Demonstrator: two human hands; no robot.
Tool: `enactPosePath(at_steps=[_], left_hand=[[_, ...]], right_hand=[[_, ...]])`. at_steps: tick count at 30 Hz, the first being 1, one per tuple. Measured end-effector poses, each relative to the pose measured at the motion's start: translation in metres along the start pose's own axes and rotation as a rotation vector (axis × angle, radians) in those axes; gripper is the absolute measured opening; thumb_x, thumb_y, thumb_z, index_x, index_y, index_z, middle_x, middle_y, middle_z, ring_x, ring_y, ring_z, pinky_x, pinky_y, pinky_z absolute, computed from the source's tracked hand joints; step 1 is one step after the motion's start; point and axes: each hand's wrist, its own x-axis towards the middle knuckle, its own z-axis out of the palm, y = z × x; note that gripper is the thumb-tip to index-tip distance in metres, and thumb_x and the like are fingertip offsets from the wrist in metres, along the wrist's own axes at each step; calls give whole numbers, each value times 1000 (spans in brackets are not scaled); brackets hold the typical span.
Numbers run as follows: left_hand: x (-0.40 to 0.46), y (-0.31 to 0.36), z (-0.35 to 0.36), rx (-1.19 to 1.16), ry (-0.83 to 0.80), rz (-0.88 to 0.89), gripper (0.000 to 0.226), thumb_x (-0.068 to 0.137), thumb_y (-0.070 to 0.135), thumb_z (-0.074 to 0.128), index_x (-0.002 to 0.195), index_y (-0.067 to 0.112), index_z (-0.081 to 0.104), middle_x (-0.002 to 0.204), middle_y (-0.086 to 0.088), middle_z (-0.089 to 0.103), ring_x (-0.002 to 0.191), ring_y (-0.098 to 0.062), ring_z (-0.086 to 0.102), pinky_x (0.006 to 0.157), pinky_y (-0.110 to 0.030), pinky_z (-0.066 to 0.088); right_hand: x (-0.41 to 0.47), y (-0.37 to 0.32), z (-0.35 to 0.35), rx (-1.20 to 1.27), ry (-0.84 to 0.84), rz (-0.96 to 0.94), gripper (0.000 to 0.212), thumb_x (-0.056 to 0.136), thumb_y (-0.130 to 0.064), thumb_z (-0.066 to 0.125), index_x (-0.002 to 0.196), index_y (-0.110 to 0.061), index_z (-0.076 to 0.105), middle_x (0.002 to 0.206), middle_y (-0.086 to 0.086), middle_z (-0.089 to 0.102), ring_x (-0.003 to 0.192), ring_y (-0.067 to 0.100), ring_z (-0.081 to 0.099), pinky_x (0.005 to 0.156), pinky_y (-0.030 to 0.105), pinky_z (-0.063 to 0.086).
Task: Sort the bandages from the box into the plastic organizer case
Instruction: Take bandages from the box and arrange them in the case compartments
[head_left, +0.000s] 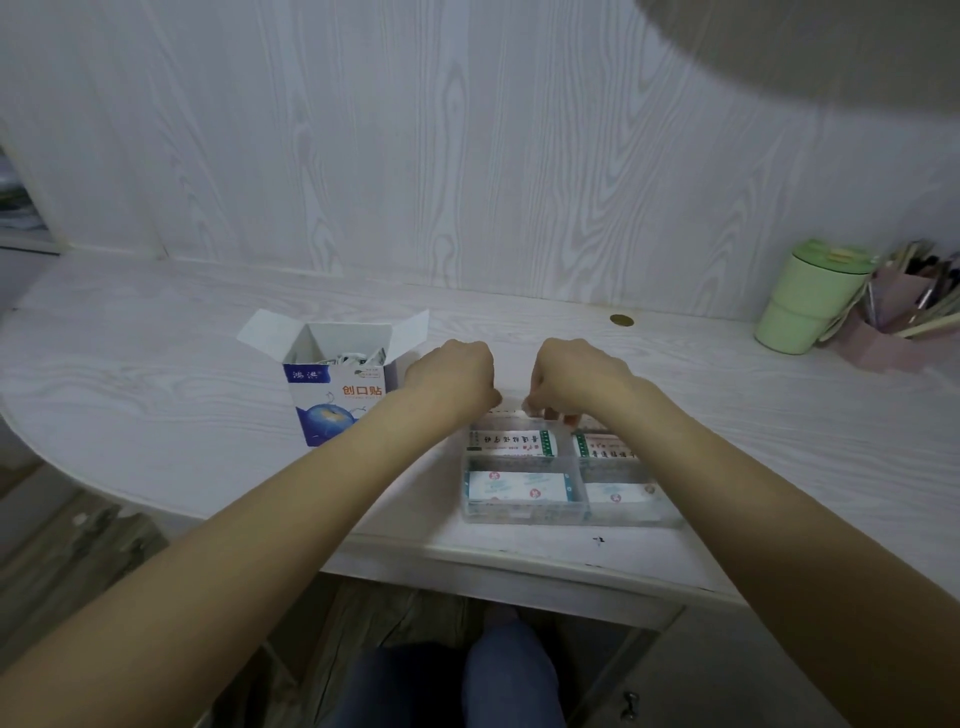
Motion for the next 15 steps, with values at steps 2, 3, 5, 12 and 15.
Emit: enactPosePath(at_steps=[2,3,5,12,15], left_hand=[[-10,1,-6,-45,42,6,21,90,25,57,100,9,67,95,-8,66,85,-26,63,70,-31,51],[-15,1,-10,-74,60,10,22,91,26,57,98,8,68,91,-9,67,83,-26,64,72,-31,53],[-29,-3,-21,-195,92,39,24,91,27,57,93,7,70,85,-7,67,80,-23,64,70,-28,52],[-70,-49,-61,-417,349,29,7,86,28,64,91,25,63,81,10,61,69,1,53,54,-13,39],[-73,-78,-64,-325,335,8,36,84,24,66,118,22,54,108,5,59,91,-12,55,70,-24,45]], right_hand=[[-5,-1,-3,18,9,-3,18,88,-29,65,94,-12,62,85,3,70,79,20,68,76,32,52],[-8,-2,-4,28,23,-1,17,89,-29,63,92,-12,61,80,2,69,74,19,68,72,30,52],[-16,-6,-9,13,81,2,15,91,-27,59,90,-12,60,73,1,63,70,18,66,61,25,46],[-34,-41,-19,127,327,-118,18,90,-22,55,100,-11,64,96,8,66,83,27,64,68,32,48],[-40,-63,-19,239,438,-287,25,92,-17,49,111,-12,65,112,9,64,99,26,59,81,35,49]])
